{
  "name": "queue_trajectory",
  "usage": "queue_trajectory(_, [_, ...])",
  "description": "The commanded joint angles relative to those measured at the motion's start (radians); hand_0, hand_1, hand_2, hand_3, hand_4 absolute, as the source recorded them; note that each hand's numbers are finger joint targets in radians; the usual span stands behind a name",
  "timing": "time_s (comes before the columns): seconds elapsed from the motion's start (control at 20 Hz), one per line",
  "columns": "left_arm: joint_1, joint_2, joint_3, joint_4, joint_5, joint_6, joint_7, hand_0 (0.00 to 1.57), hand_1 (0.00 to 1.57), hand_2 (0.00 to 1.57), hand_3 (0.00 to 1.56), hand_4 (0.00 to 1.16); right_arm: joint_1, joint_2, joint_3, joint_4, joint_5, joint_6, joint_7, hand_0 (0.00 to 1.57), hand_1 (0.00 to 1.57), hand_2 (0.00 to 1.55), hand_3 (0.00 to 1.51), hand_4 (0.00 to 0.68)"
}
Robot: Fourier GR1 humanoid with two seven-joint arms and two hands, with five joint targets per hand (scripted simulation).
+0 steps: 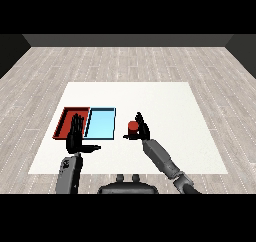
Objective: Pick the red can and put it in the red box
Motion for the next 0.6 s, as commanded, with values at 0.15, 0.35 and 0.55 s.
queue_trajectory(0.15, [0.010,0.015,0.021,-0.004,0.016,-0.014,-0.001,0.00,0.00,0.00,0.00,0.00,-0.052,0.000,0.036,0.023,-0.039,-0.027,0.020,0.00,0.00,0.00,0.00,0.000])
queue_trajectory(0.35, [-0.036,0.051,0.065,-0.008,0.066,-0.037,0.046,0.00,0.00,0.00,0.00,0.00,-0.090,0.000,0.047,0.113,-0.068,-0.012,-0.007,0.00,0.00,0.00,0.00,0.000])
queue_trajectory(0.55, [-0.033,0.021,0.051,0.045,0.043,-0.023,-0.018,0.00,0.00,0.00,0.00,0.00,-0.152,0.000,0.171,0.185,-0.206,-0.054,-0.060,0.00,0.00,0.00,0.00,0.000])
